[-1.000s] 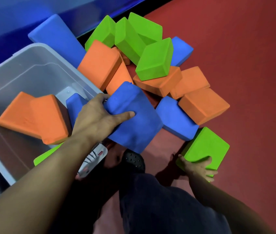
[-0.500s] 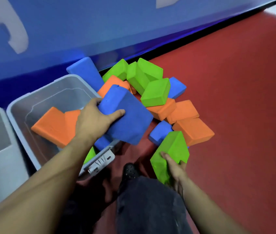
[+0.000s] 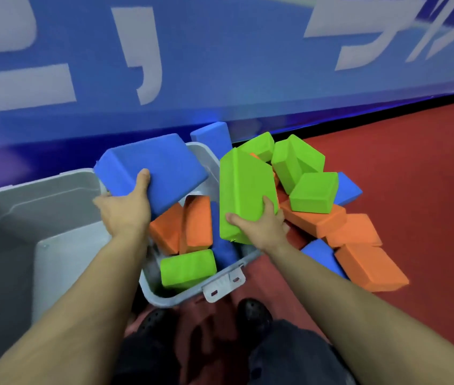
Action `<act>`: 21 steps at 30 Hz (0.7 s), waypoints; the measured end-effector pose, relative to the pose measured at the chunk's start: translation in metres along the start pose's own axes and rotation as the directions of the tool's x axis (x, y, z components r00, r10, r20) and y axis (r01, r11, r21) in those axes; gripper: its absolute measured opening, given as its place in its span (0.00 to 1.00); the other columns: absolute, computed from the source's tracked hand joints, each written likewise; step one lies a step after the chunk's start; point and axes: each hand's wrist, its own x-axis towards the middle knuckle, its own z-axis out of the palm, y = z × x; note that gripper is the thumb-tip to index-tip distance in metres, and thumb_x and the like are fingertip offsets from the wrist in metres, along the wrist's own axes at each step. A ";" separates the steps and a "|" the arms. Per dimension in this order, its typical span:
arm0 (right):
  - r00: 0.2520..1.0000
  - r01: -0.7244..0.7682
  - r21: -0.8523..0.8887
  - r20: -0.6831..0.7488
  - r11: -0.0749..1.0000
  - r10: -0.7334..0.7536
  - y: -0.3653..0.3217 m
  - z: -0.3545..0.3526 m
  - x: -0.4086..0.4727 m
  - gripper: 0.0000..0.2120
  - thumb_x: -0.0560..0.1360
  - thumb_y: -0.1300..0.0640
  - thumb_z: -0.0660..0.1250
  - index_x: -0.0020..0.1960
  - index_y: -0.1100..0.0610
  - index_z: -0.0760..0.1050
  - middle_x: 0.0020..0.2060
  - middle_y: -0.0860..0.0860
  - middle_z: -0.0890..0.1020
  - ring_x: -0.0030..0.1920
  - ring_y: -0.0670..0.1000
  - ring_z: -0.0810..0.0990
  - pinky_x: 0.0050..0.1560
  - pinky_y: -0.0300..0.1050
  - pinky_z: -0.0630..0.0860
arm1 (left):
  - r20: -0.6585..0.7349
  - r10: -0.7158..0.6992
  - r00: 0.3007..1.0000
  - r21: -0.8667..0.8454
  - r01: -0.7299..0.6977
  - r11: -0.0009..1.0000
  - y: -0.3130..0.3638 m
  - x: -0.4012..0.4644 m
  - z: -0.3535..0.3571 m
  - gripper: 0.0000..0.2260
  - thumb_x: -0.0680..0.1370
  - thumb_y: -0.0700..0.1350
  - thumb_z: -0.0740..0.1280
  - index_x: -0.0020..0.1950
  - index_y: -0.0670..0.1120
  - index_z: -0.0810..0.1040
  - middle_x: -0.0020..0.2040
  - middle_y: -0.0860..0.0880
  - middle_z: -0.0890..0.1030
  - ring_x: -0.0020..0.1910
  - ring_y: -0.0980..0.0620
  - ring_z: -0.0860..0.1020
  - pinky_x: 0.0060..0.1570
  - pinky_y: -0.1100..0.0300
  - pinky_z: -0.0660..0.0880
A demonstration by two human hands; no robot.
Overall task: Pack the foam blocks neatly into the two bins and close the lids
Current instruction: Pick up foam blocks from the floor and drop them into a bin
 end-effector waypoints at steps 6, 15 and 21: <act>0.989 0.134 -0.143 0.083 0.981 -0.123 -0.062 0.051 0.055 0.52 0.64 0.25 0.67 0.80 0.49 0.59 0.76 0.58 0.67 0.75 0.61 0.66 0.76 0.55 0.61 | -0.112 -0.124 0.986 -0.160 0.106 0.981 -0.013 0.041 -0.005 0.36 0.67 0.66 0.77 0.61 0.46 0.66 0.56 0.50 0.76 0.51 0.47 0.77 0.53 0.53 0.75; 0.960 0.269 -0.218 -0.023 0.938 -0.280 -0.122 0.085 0.125 0.30 0.79 0.35 0.61 0.65 0.60 0.77 0.63 0.61 0.80 0.65 0.63 0.77 0.66 0.54 0.73 | -0.140 -0.206 0.969 -0.170 0.181 0.969 -0.041 0.080 0.000 0.37 0.67 0.62 0.79 0.64 0.45 0.65 0.57 0.49 0.75 0.56 0.46 0.79 0.59 0.49 0.77; 0.965 0.209 0.297 0.093 0.932 -0.247 -0.100 0.111 0.082 0.20 0.80 0.41 0.66 0.62 0.55 0.78 0.57 0.50 0.83 0.56 0.51 0.81 0.56 0.44 0.74 | -0.061 -0.244 0.968 -0.200 0.228 0.953 -0.040 0.072 0.011 0.37 0.64 0.64 0.80 0.60 0.44 0.68 0.53 0.51 0.77 0.51 0.46 0.79 0.57 0.50 0.78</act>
